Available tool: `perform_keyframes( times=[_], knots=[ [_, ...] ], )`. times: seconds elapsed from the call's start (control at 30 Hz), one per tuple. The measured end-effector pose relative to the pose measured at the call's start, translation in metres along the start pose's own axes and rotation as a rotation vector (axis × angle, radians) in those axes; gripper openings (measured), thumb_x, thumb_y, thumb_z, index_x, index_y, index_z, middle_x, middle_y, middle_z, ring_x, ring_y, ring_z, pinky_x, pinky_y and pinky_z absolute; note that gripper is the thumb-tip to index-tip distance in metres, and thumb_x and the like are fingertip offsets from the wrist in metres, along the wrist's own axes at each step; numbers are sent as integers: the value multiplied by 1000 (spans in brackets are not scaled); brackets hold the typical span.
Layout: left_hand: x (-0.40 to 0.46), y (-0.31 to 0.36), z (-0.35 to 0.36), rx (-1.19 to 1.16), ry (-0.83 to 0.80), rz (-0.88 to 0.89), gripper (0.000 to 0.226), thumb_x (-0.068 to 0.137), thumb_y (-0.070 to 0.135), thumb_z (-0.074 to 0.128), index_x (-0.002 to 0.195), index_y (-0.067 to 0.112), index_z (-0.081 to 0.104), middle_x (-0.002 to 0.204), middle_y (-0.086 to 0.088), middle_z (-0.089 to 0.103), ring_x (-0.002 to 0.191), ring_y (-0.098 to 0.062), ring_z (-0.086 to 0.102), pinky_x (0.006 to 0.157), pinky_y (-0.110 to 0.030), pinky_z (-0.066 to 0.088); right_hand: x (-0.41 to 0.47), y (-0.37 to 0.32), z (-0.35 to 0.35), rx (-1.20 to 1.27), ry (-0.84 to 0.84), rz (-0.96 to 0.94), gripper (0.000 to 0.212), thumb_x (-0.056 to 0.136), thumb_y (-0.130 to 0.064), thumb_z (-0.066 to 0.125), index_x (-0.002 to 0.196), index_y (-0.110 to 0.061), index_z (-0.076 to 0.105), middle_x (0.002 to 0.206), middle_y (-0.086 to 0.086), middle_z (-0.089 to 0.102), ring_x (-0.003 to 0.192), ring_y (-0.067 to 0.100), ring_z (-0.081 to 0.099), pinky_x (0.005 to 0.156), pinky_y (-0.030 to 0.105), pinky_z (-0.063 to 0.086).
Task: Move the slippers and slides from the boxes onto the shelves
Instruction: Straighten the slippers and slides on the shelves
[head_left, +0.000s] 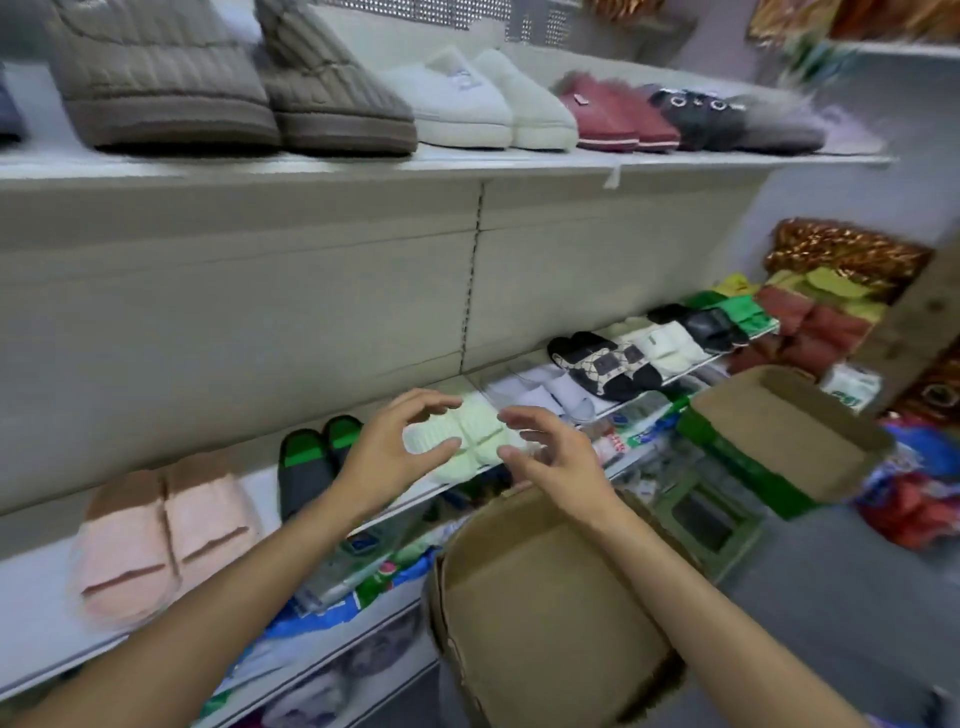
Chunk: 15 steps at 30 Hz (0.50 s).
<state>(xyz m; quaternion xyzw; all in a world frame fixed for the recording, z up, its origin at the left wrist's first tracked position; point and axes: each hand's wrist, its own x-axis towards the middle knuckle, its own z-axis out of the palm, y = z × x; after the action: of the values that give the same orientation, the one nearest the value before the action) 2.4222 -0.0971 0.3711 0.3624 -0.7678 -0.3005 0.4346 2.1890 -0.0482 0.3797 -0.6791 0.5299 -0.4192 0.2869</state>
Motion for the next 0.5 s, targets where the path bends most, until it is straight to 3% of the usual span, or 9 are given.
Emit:
perform_keyframes(
  times=[0.23, 0.4, 0.5],
  knots=[
    [27, 86, 151, -127, -14, 23, 35, 82, 22, 78, 116, 22, 70, 117, 10, 71, 112, -13, 65, 101, -38, 51, -77, 39, -148, -72, 139, -31, 39, 89, -28, 73, 127, -23, 64, 124, -13, 67, 116, 4, 61, 101, 28, 49],
    [54, 144, 237, -149, -51, 66, 33, 86, 15, 78, 116, 24, 70, 115, 13, 70, 110, -10, 65, 100, -33, 52, -115, 64, -242, -143, 193, -2, 38, 89, -25, 74, 125, -24, 64, 123, -16, 65, 115, -1, 59, 99, 24, 47],
    [71, 168, 277, -141, -88, 77, 31, 87, 19, 77, 116, 27, 69, 114, 15, 70, 110, -9, 65, 97, -27, 52, -126, 82, -287, -138, 221, 30, 39, 89, -31, 73, 127, -26, 63, 125, -15, 64, 116, 2, 59, 101, 32, 49]
  ],
)
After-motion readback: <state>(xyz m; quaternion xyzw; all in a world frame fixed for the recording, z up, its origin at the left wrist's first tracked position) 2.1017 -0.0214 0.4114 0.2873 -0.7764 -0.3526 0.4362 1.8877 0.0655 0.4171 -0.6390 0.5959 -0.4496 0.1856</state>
